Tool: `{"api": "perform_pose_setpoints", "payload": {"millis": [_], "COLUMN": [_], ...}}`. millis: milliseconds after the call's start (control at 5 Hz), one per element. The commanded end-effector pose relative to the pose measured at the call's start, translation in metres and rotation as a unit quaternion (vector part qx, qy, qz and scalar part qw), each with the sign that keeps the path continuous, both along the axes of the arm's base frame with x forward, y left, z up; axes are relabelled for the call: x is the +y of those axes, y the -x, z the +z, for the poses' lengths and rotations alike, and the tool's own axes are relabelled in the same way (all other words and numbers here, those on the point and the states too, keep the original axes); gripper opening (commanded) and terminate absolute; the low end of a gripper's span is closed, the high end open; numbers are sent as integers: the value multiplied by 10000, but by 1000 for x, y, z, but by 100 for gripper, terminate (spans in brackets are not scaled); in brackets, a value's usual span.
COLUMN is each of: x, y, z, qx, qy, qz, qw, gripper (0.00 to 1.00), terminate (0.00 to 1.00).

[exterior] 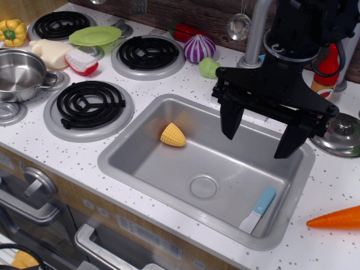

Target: Put red bottle in sink

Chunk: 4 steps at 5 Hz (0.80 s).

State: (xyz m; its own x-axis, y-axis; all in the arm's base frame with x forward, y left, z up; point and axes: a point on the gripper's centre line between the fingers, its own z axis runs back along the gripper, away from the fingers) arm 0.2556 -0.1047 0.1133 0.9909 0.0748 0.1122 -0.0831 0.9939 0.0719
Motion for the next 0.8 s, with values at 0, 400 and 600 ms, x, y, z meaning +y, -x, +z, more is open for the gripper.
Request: {"api": "perform_pose_setpoints", "payload": {"millis": [0, 400, 600], "x": [0, -49, -52], "y": [0, -58, -81], "z": [0, 3, 15], "qx": [0, -1576, -1489], "qy": [0, -48, 19], "qz": [0, 46, -144], "qw": [10000, 9875, 9887], "gripper": [100, 100, 100], "terminate": [0, 0, 0]}}
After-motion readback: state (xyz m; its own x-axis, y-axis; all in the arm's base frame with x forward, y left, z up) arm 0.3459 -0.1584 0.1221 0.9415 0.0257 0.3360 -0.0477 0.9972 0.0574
